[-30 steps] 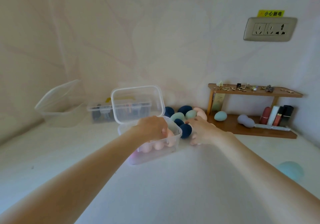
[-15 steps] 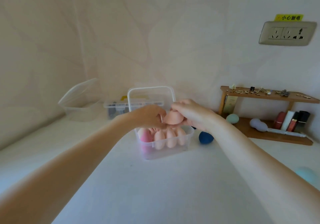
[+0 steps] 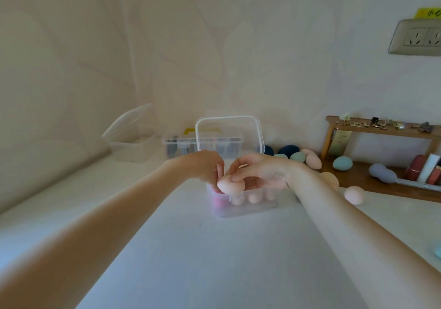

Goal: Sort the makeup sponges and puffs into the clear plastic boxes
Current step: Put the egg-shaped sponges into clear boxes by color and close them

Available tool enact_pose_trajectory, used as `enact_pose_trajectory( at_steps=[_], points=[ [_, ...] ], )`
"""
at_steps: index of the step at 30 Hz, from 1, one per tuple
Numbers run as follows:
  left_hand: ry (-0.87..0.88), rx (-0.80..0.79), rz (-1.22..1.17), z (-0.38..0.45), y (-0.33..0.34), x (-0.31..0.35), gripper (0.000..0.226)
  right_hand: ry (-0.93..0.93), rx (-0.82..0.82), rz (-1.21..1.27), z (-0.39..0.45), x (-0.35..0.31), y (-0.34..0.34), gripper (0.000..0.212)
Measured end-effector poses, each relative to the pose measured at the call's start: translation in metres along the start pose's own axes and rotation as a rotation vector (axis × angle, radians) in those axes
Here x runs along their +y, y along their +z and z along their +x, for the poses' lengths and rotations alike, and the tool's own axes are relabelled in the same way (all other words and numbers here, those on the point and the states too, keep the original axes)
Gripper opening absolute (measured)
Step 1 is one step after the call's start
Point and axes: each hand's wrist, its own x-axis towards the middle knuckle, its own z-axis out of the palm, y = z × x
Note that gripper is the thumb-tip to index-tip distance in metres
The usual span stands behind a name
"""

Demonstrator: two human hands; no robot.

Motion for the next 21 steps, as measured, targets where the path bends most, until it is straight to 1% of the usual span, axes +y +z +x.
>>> enact_pose_trajectory(
  at_steps=[1,3,5,6,8,11,13,14,16,18,19,20,21],
  points=[
    [0.003,0.018,0.011,0.002,0.002,-0.001,0.015,0.017,-0.012,-0.038,0.001,-0.002,0.001,0.016],
    [0.005,0.038,0.001,0.005,0.005,-0.001,0.013,0.04,-0.029,-0.104,0.003,-0.003,0.001,0.019],
    [0.011,0.037,-0.001,0.008,0.006,-0.001,0.02,0.05,-0.054,-0.184,0.003,-0.005,0.004,0.019],
    [0.012,0.026,0.0,0.009,0.006,-0.002,0.024,0.053,-0.065,-0.224,0.004,-0.006,0.004,0.023],
    [0.019,-0.022,0.001,0.01,0.003,-0.003,0.027,0.064,-0.072,-0.309,0.006,-0.008,0.008,0.033],
    [0.041,-0.15,0.042,0.011,-0.003,-0.002,0.033,0.063,-0.058,-0.434,0.009,-0.009,0.012,0.036],
    [0.057,-0.203,0.071,0.013,-0.004,0.0,0.025,0.044,-0.028,-0.481,0.009,-0.008,0.013,0.036],
    [0.06,-0.203,0.086,0.014,-0.003,0.001,0.019,0.036,-0.004,-0.514,0.009,-0.008,0.014,0.036],
    [0.04,-0.158,0.117,0.015,0.001,0.003,0.015,0.01,0.038,-0.632,0.011,-0.007,0.016,0.035],
    [0.014,-0.076,0.146,0.016,0.007,0.006,0.018,-0.029,0.07,-0.717,0.016,-0.005,0.016,0.034],
    [0.003,-0.037,0.153,0.018,0.01,0.005,0.014,-0.037,0.068,-0.764,0.019,-0.004,0.016,0.033],
    [-0.004,-0.002,0.166,0.018,0.012,0.005,0.005,-0.034,0.066,-0.778,0.021,-0.002,0.016,0.032],
    [-0.015,0.029,0.171,0.02,0.015,0.005,0.008,-0.004,0.074,-0.728,0.023,-0.001,0.014,0.031]
  ],
)
